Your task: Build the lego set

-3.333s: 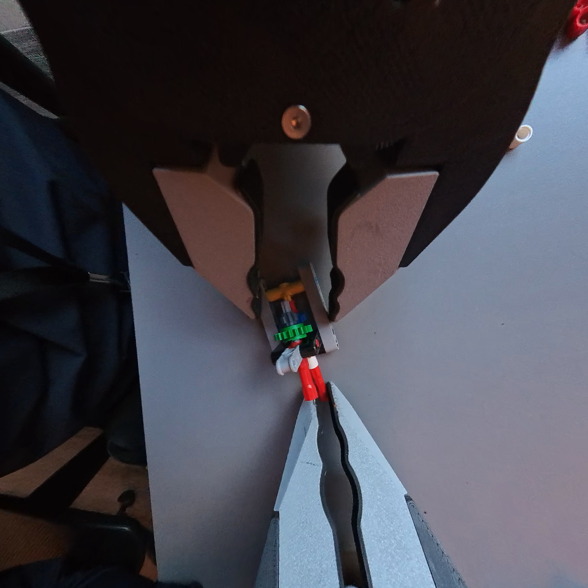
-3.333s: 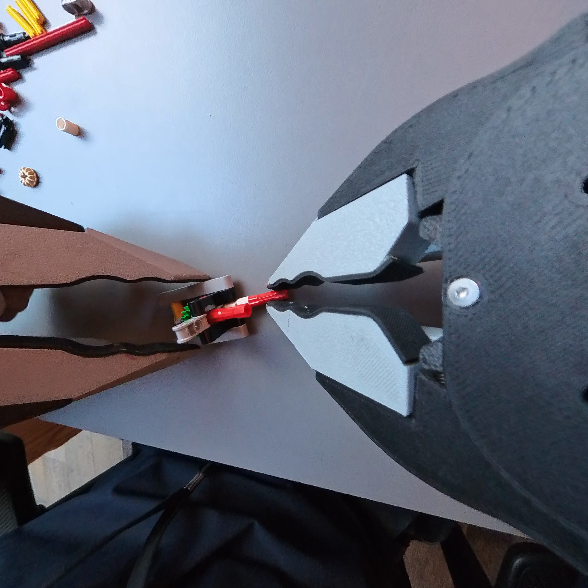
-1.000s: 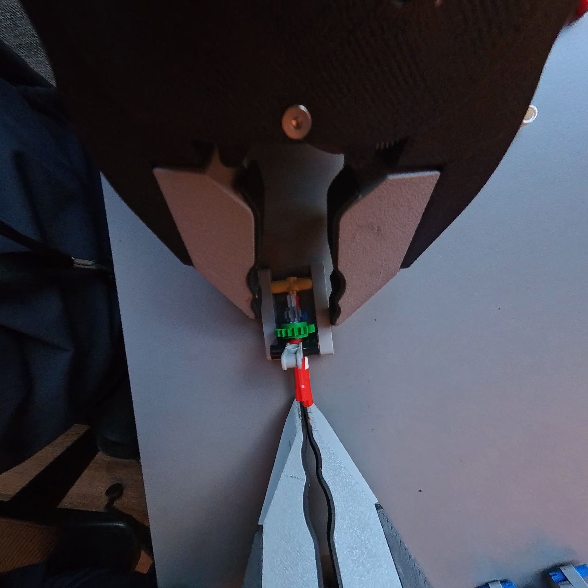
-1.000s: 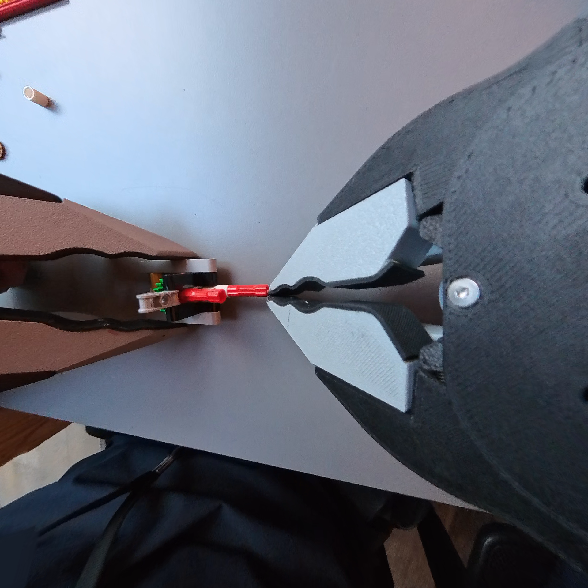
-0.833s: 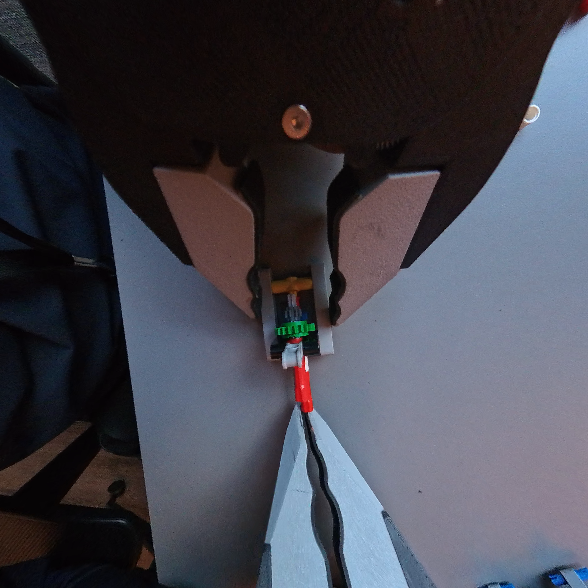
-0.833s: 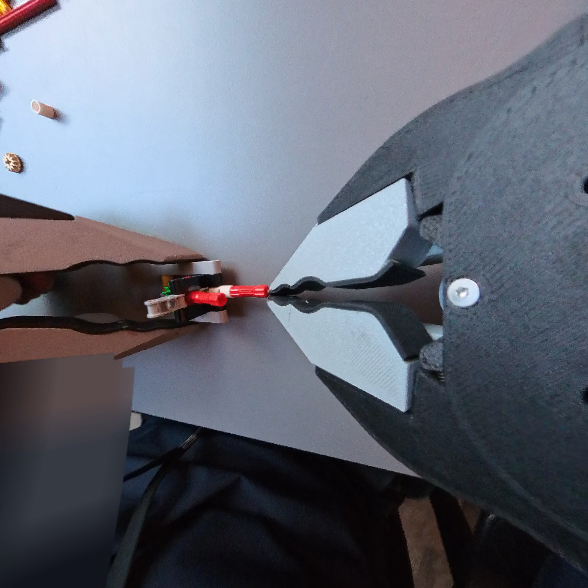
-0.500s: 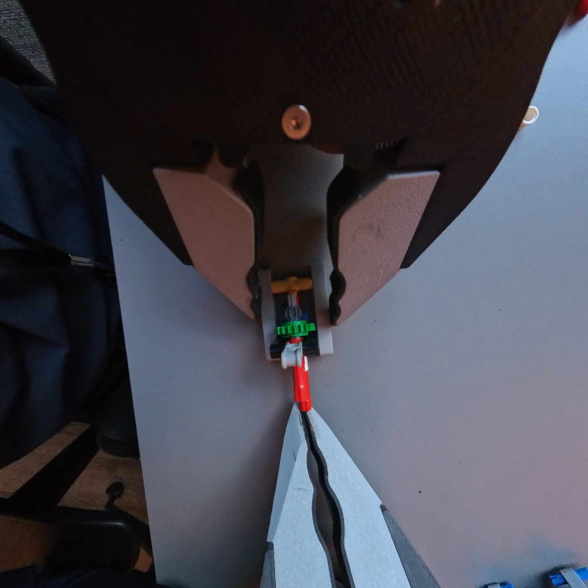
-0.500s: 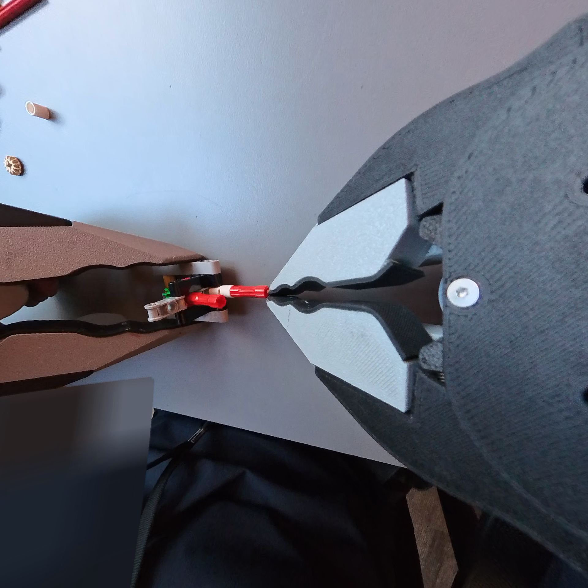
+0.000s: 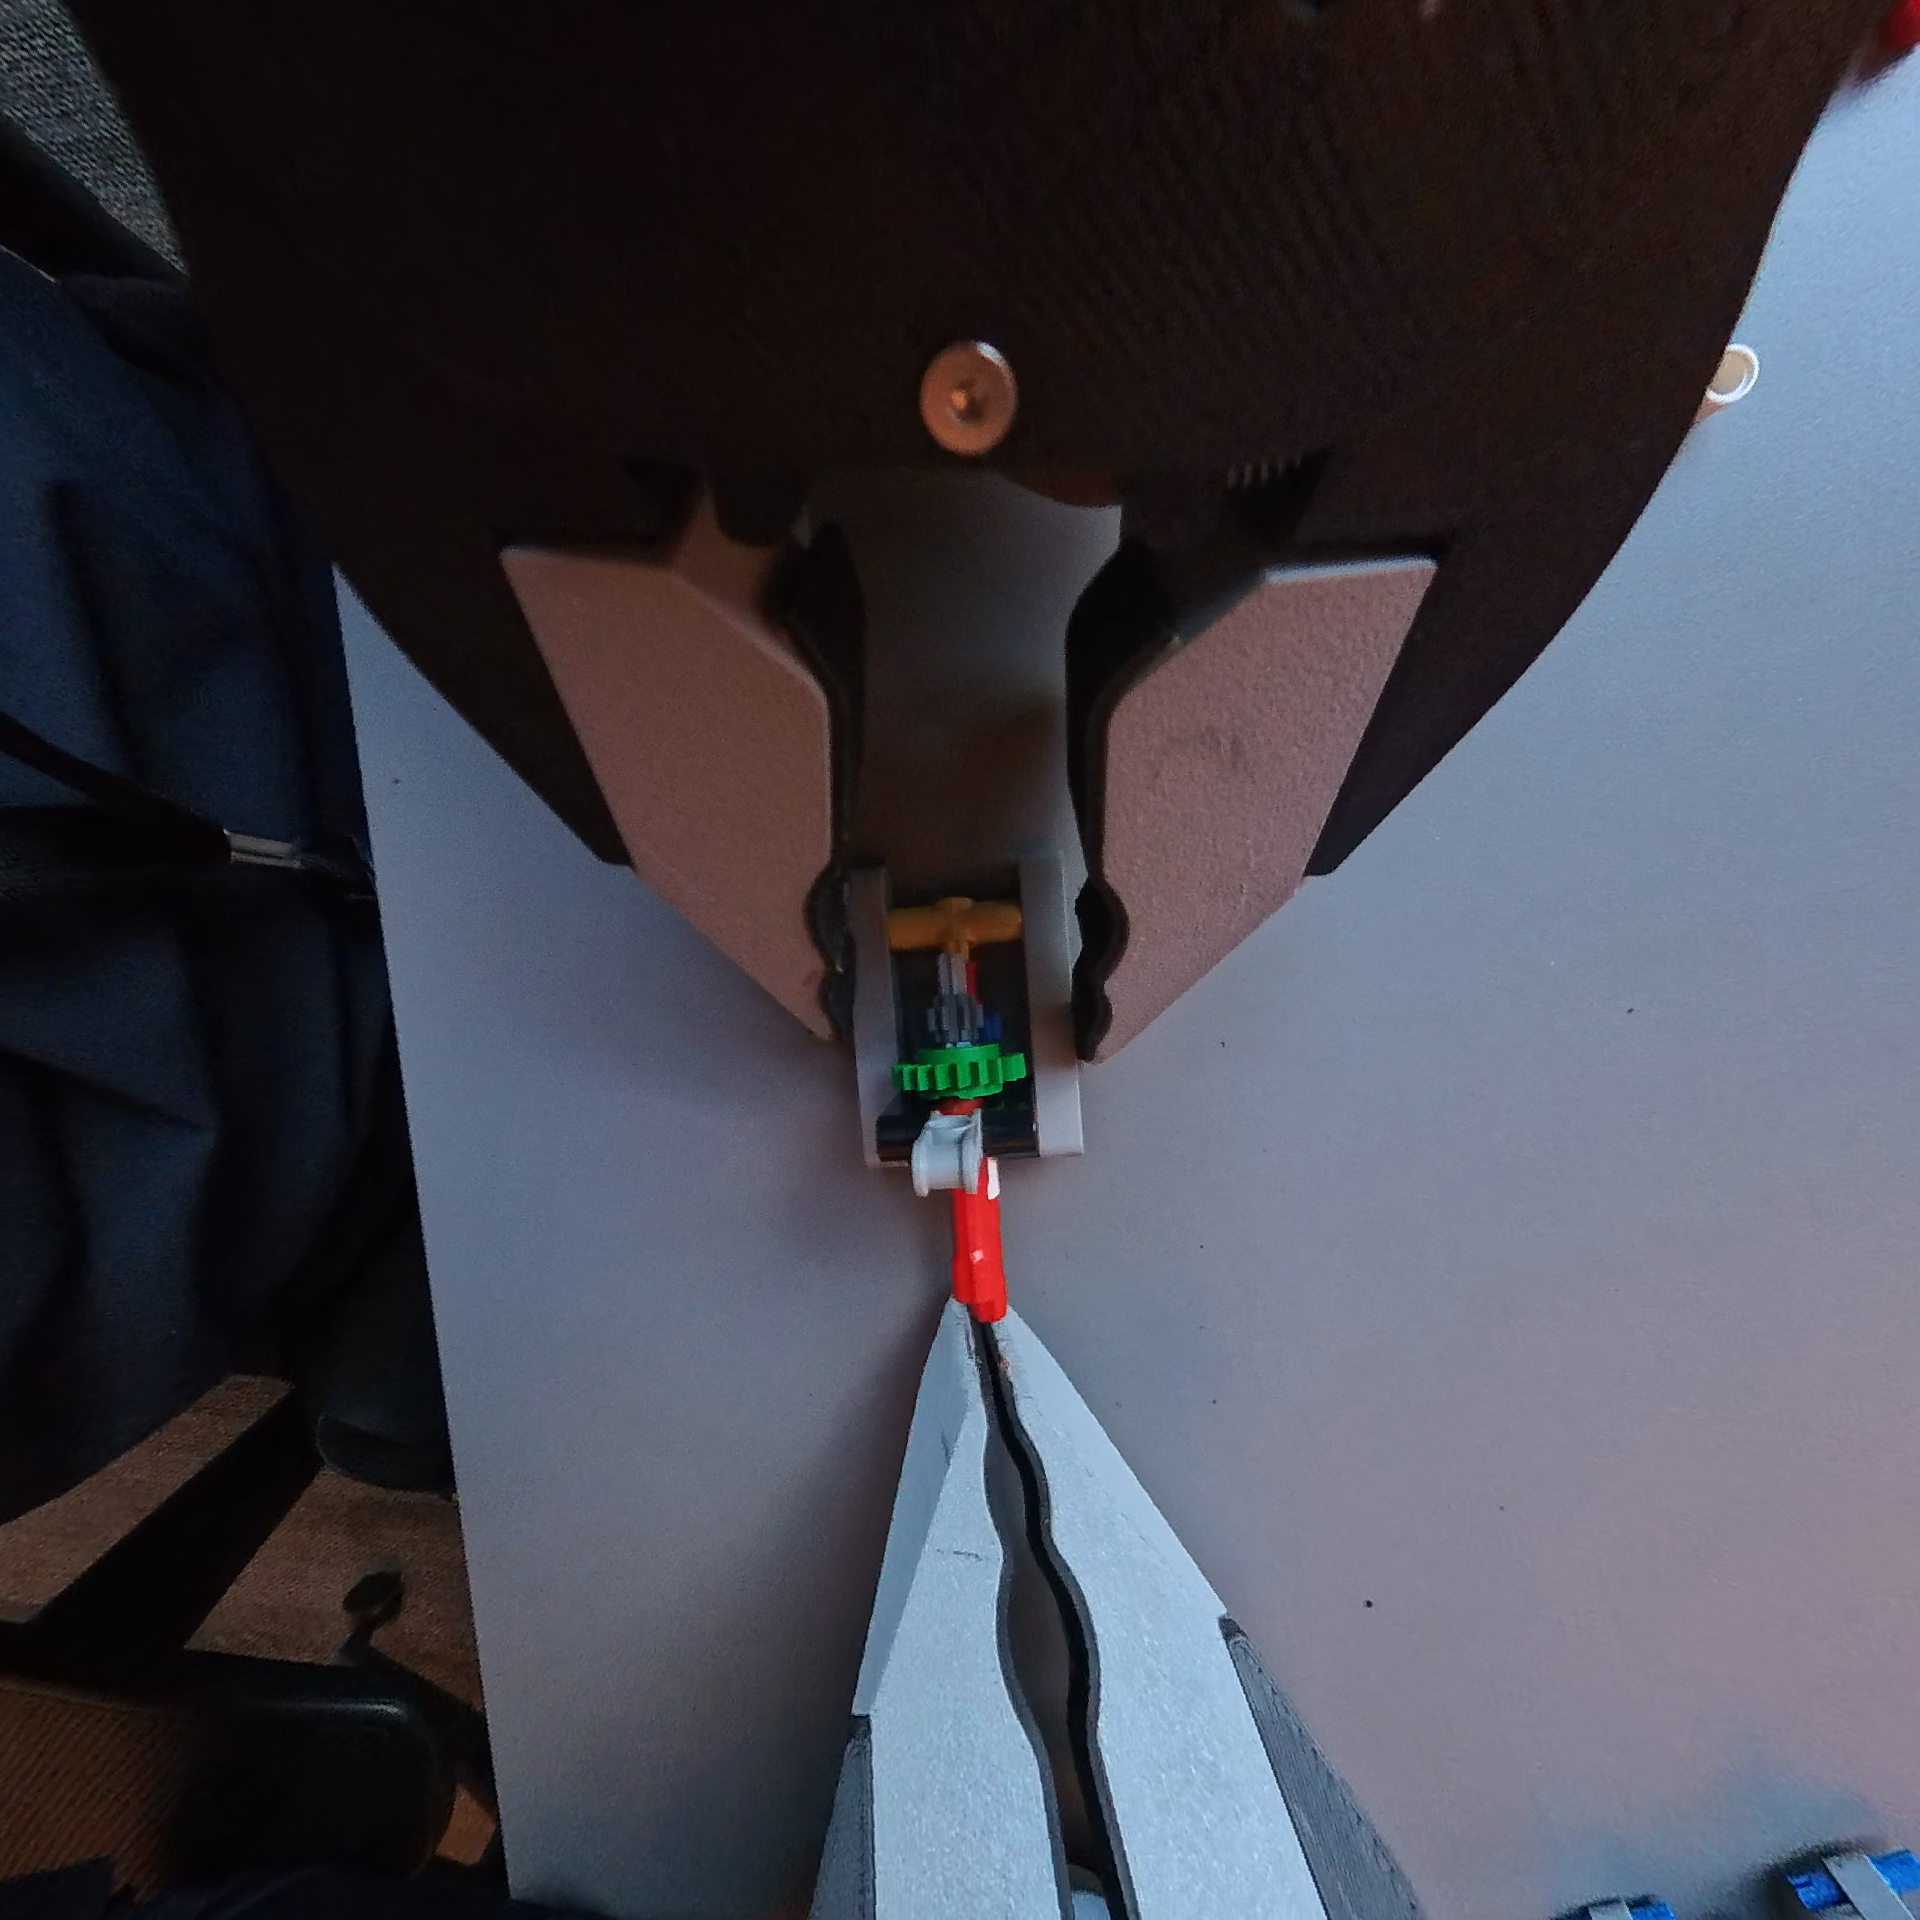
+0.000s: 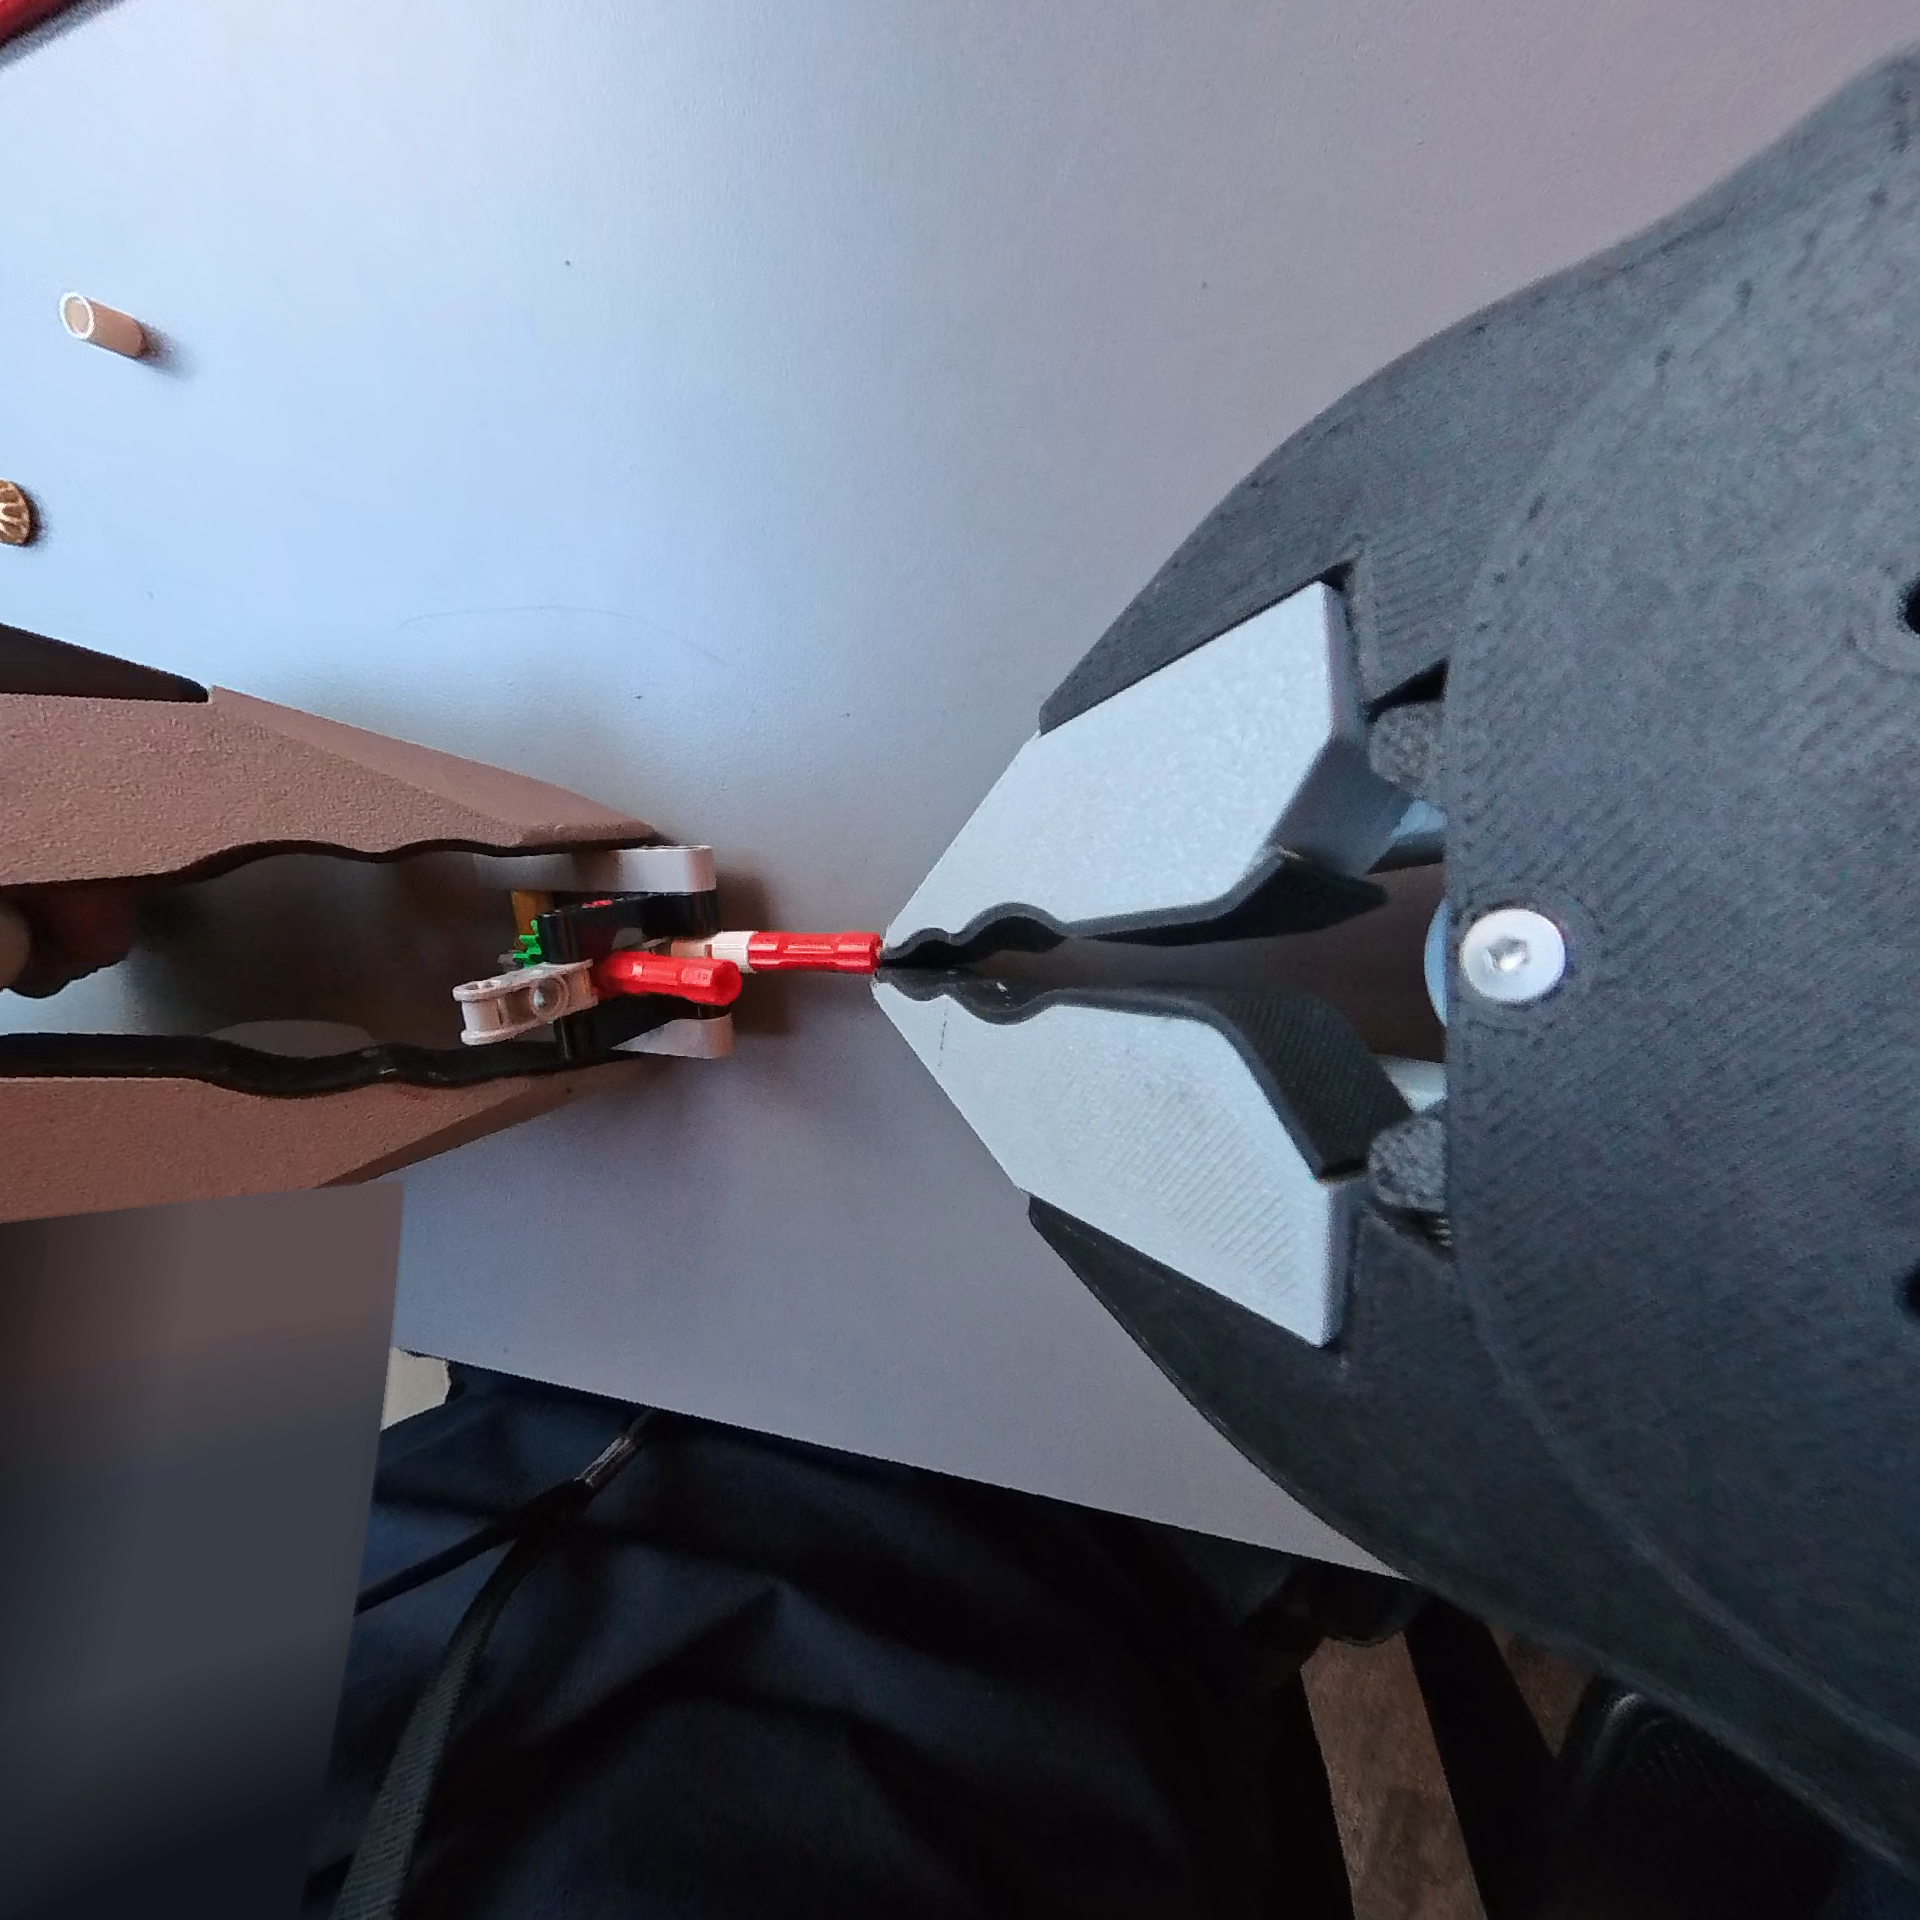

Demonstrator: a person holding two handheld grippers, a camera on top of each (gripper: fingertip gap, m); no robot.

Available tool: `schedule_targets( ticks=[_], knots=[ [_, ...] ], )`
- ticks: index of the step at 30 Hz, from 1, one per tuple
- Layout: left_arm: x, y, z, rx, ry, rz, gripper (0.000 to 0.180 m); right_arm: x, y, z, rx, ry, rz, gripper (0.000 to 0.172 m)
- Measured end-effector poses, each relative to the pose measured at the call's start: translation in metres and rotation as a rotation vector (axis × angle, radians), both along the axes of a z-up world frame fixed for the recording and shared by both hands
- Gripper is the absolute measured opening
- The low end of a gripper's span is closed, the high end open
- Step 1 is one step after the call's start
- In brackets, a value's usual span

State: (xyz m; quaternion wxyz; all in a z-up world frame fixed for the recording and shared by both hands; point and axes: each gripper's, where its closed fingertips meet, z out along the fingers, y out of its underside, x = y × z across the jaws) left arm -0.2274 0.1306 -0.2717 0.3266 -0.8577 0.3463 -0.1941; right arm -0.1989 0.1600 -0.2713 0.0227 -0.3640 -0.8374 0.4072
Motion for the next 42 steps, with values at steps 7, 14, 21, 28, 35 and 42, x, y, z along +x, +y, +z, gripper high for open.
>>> schedule_targets(
  ticks=[7,14,21,28,35,42],
  knots=[
    [0.0,0.001,0.002,0.023,-0.03,-0.016,0.039,0.001,0.0,0.0,-0.041,-0.021,0.002,0.0],
    [-0.007,-0.012,0.02,-0.07,-0.203,-0.044,0.039,0.004,0.006,0.004,-0.061,0.0,-0.002,0.0],
    [-0.018,-0.014,0.021,-0.157,-0.319,-0.02,0.021,0.004,0.005,0.002,-0.053,-0.007,0.003,0.0],
    [-0.012,-0.015,0.007,-0.207,-0.271,-0.026,0.018,0.002,-0.001,0.002,-0.046,0.007,0.02,0.0],
    [-0.008,-0.017,0.005,-0.245,-0.285,-0.032,0.007,0.001,-0.004,0.003,-0.051,0.01,0.024,0.0],
    [0.0,-0.022,0.009,-0.28,-0.336,-0.058,0.015,0.0,-0.005,0.001,-0.047,-0.004,0.022,0.0]
  ],
)
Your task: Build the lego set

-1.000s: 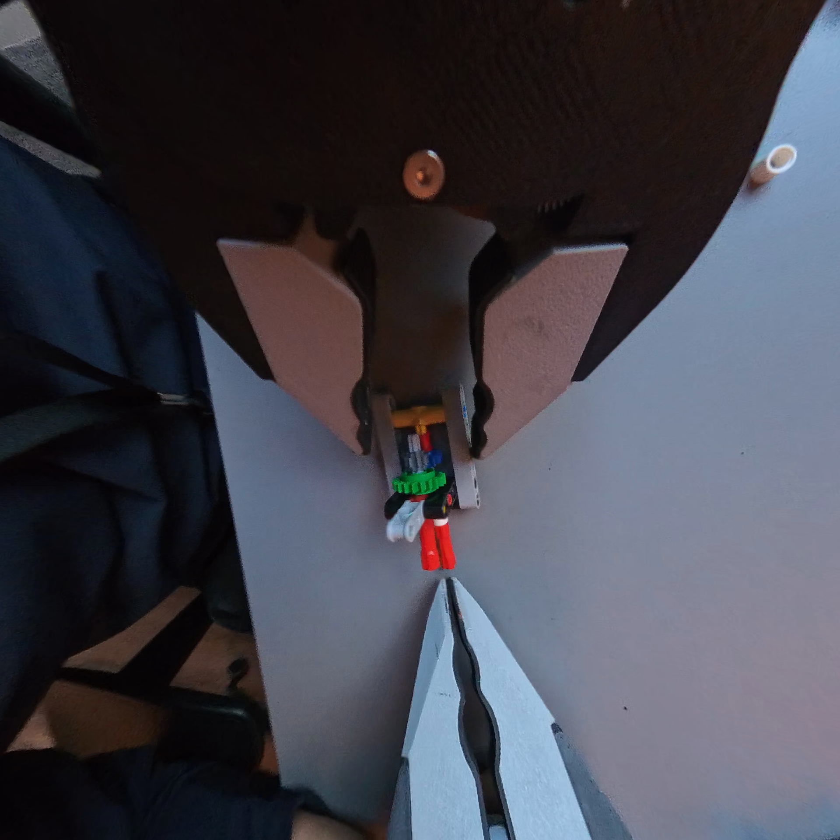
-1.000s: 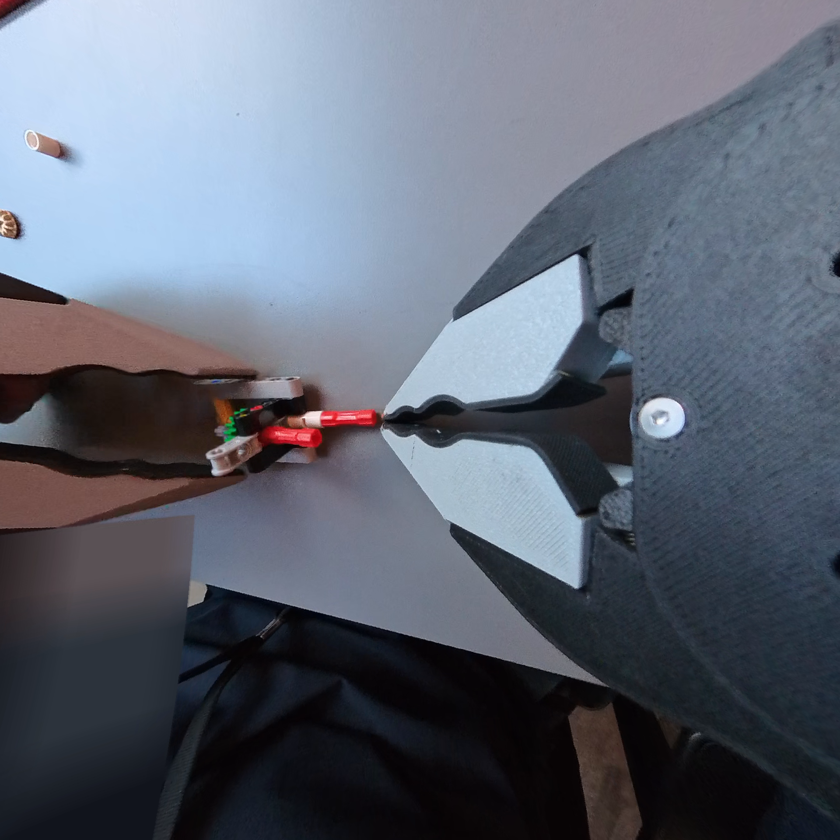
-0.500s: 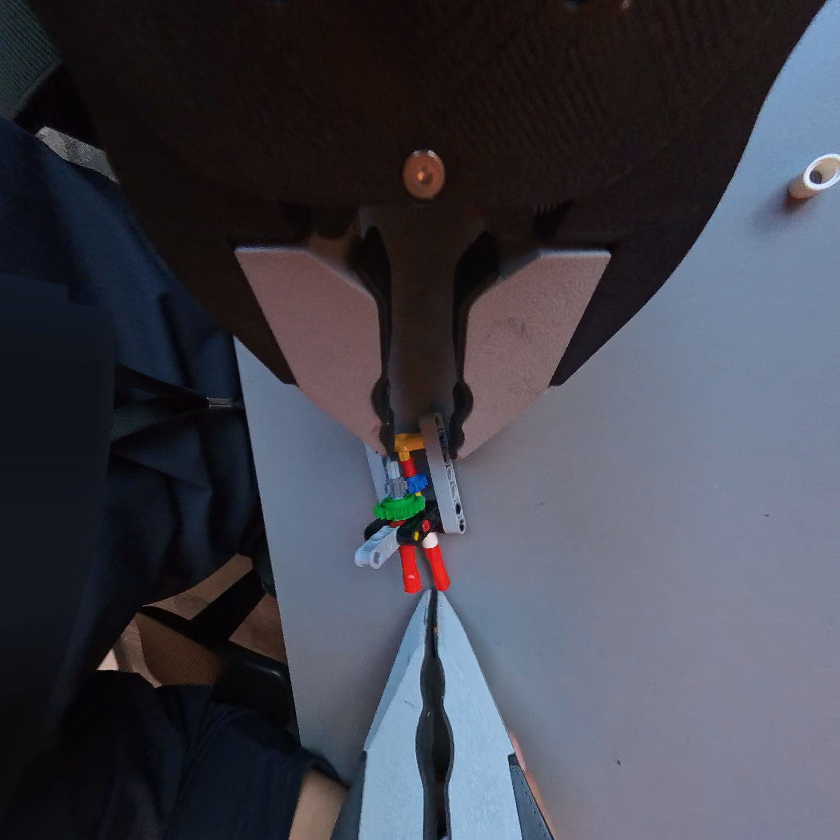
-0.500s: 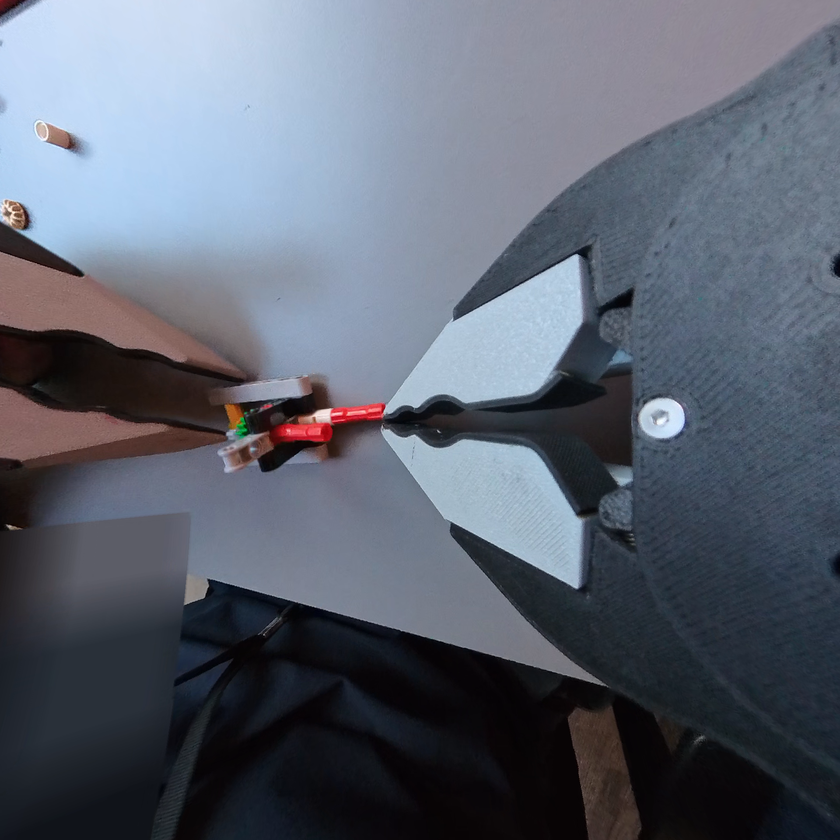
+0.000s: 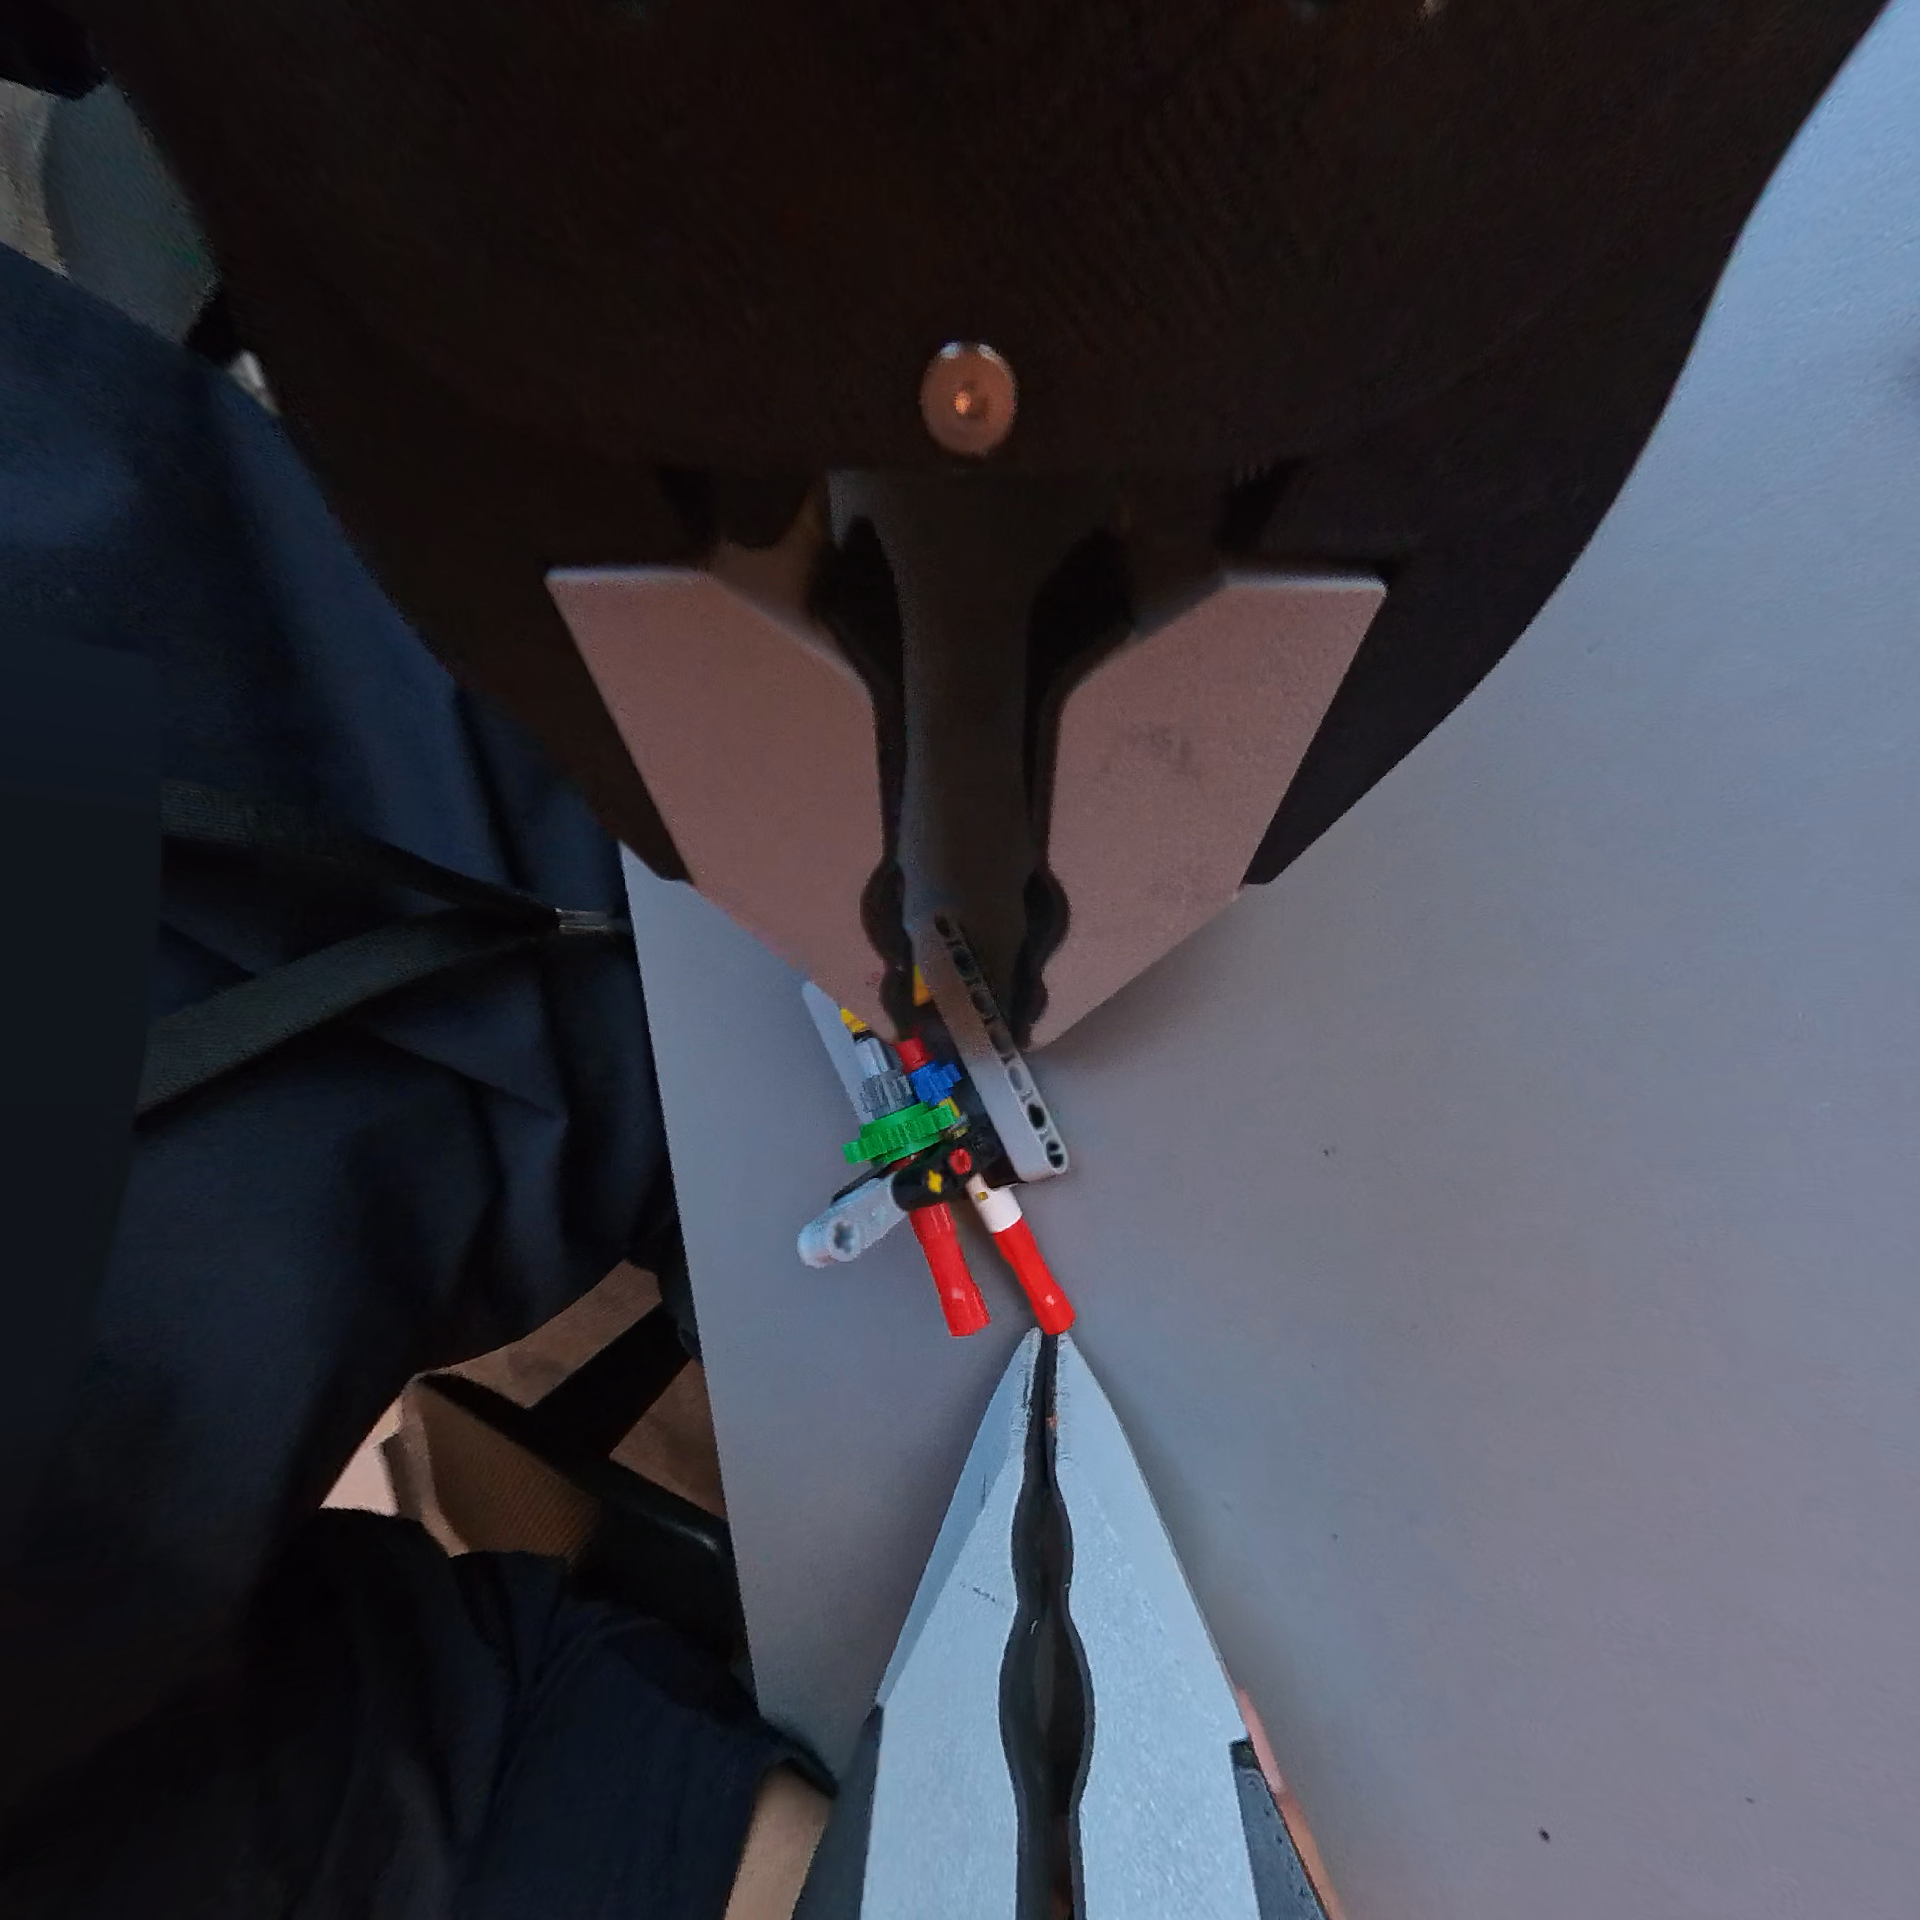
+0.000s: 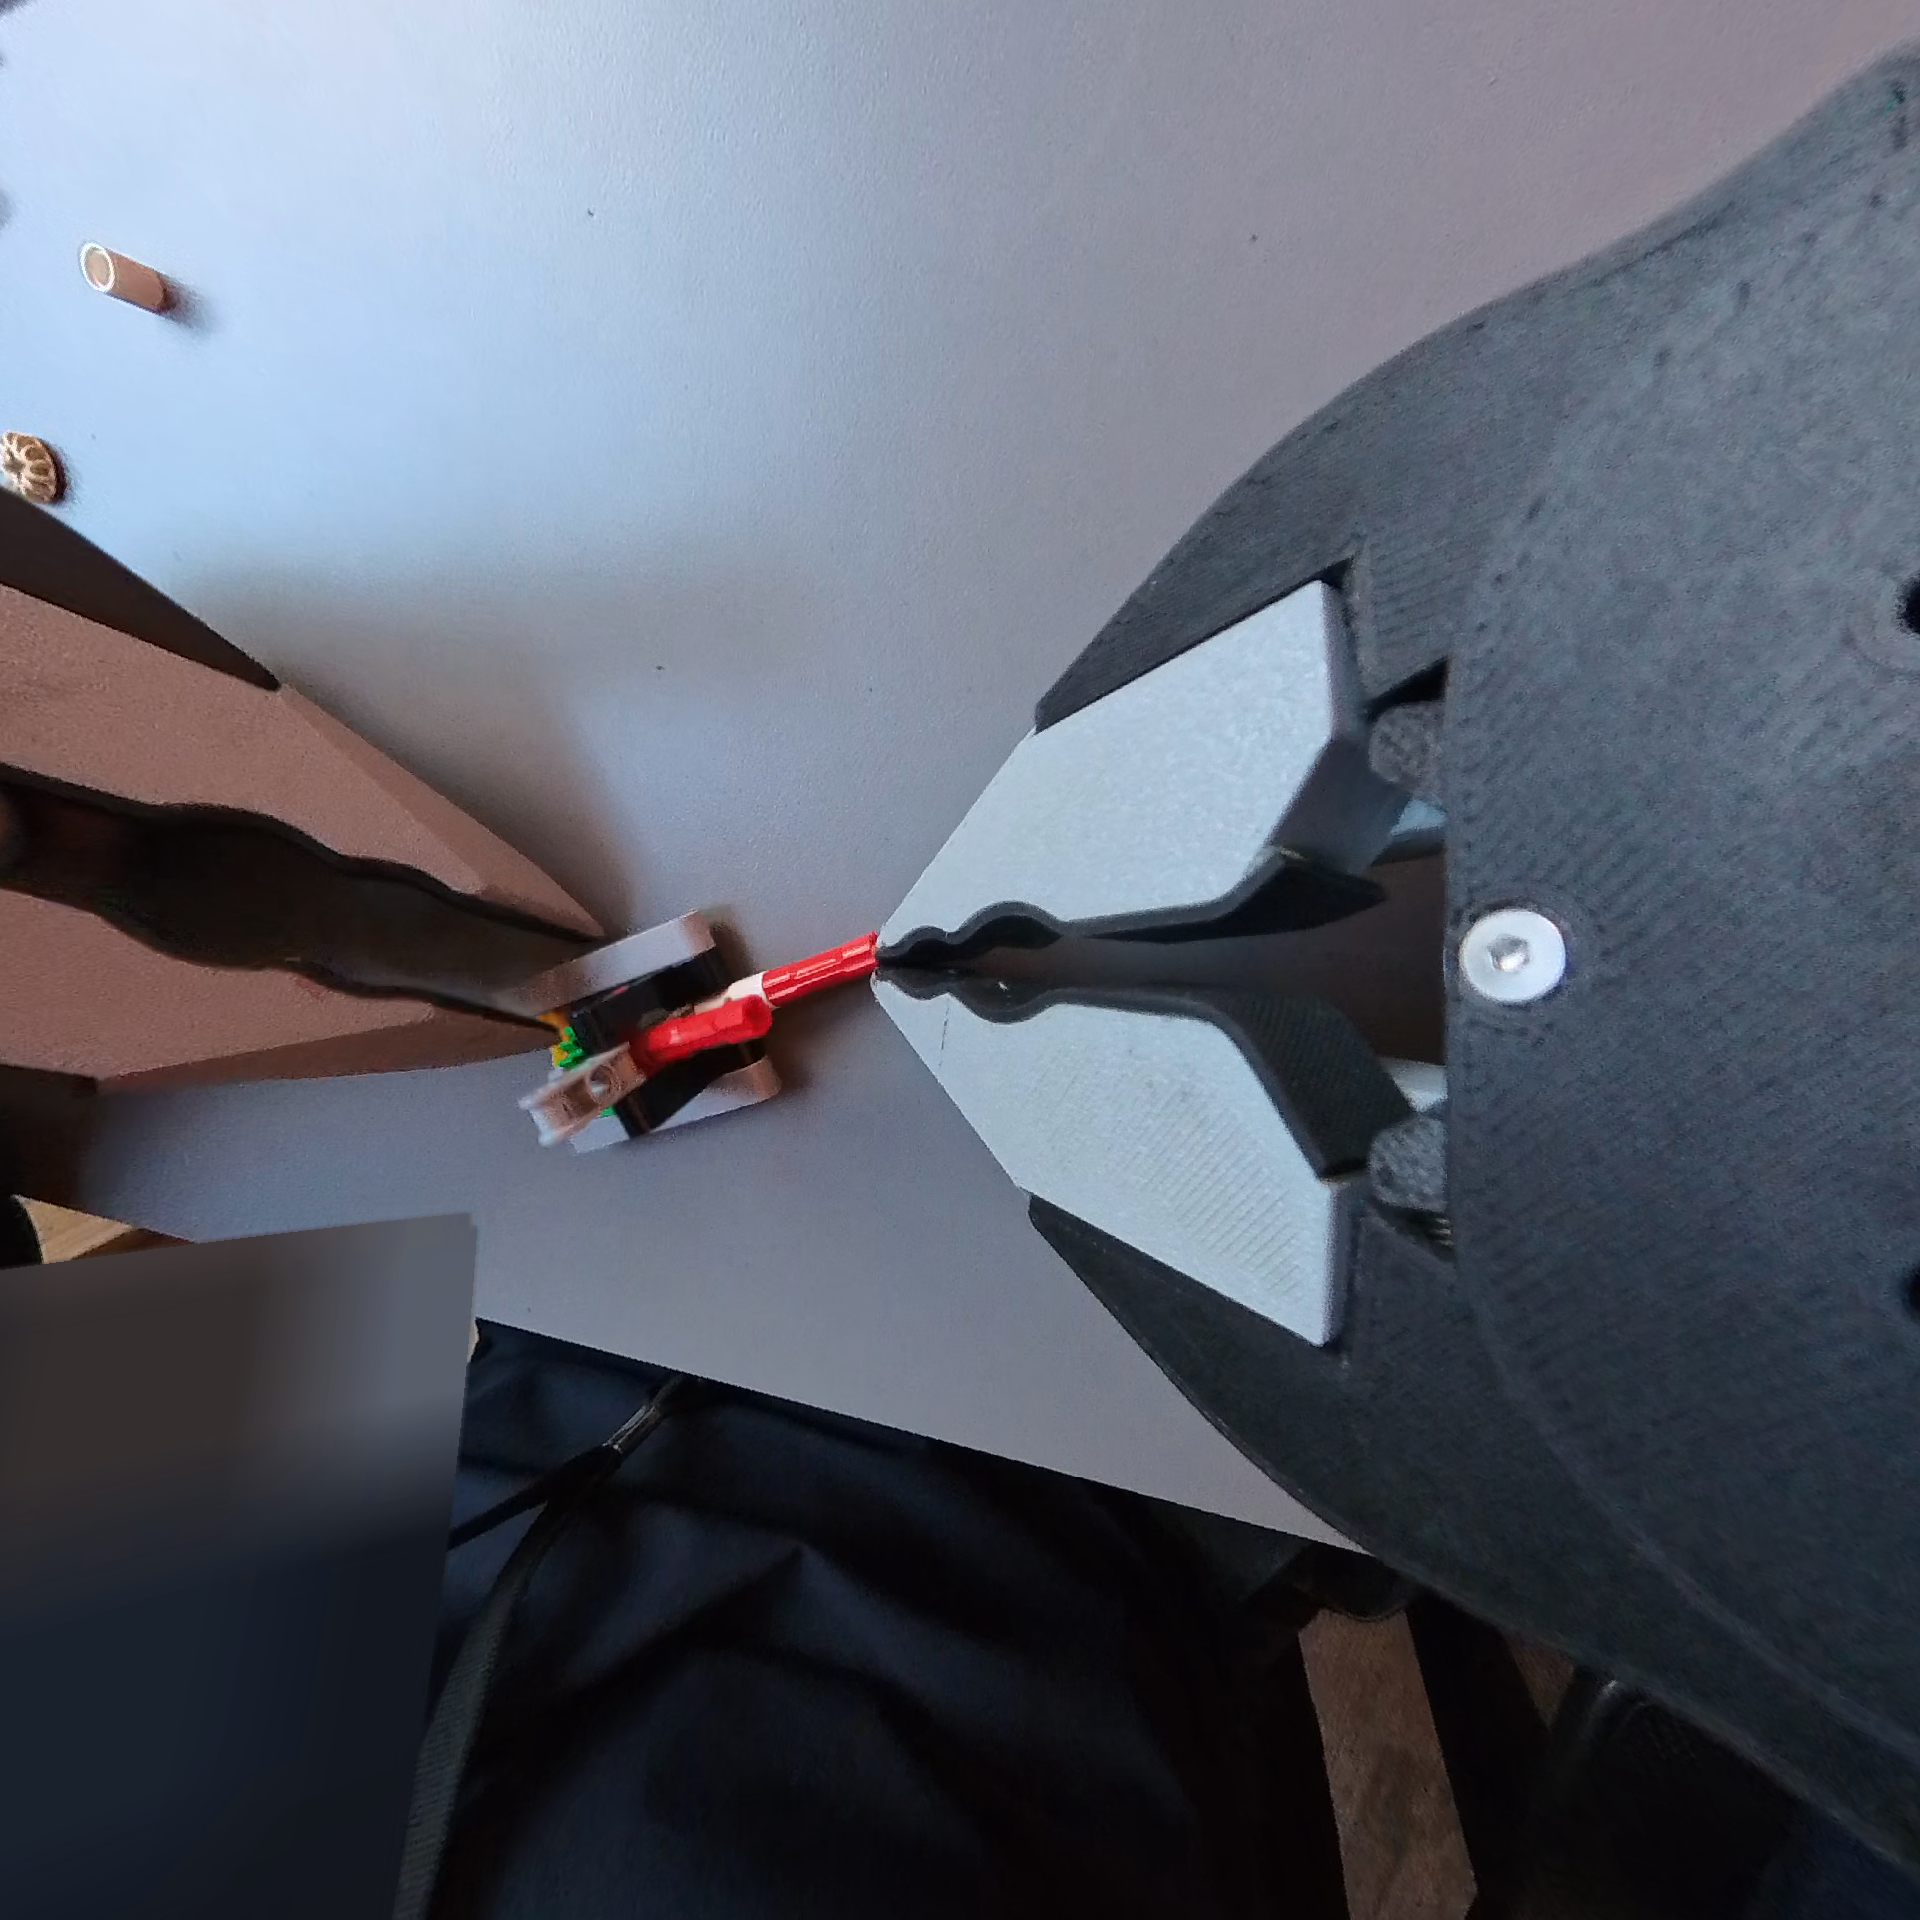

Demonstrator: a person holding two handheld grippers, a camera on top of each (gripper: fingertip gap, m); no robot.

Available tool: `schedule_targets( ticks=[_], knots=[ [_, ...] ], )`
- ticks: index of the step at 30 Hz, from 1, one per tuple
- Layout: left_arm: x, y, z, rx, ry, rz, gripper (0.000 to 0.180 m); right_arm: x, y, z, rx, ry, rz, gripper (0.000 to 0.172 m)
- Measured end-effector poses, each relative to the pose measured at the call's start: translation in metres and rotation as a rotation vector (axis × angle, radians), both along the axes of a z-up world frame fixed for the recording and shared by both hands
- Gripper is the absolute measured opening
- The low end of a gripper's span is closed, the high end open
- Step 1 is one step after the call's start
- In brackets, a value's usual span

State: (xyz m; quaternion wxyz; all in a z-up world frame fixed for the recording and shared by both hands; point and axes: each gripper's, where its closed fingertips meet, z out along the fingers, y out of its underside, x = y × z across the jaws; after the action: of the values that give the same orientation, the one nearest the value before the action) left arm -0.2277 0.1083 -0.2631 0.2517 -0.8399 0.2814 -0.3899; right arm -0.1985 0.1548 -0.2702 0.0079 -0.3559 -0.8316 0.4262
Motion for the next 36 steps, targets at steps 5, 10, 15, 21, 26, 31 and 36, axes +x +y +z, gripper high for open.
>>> schedule_targets(
  ticks=[5,10,15,21,26,31,36],
  knots=[
    [0.003,-0.004,0.005,-0.071,-0.085,-0.006,0.021,0.0,0.0,0.001,-0.012,0.0,-0.001,0.0],
    [0.006,-0.005,0.0,-0.07,-0.048,-0.02,0.009,0.0,0.0,0.0,-0.002,0.0,0.0,0.0],
    [0.01,-0.008,0.002,-0.066,-0.059,-0.041,0.015,0.0,0.0,0.0,-0.003,-0.003,-0.005,0.0],
    [-0.002,0.0,0.017,0.214,0.063,-0.066,0.034,-0.002,0.003,0.01,-0.048,0.049,-0.022,0.007],
    [0.017,-0.043,0.024,0.603,0.197,-0.417,0.0,-0.005,0.008,0.021,-0.106,0.09,-0.056,0.016],
    [0.02,-0.033,0.002,0.756,0.455,-0.453,0.005,-0.005,0.009,0.021,-0.105,0.093,-0.057,0.018],
    [0.022,-0.037,0.004,0.756,0.467,-0.452,0.025,-0.005,0.008,0.022,-0.109,0.092,-0.054,0.018]
  ],
)
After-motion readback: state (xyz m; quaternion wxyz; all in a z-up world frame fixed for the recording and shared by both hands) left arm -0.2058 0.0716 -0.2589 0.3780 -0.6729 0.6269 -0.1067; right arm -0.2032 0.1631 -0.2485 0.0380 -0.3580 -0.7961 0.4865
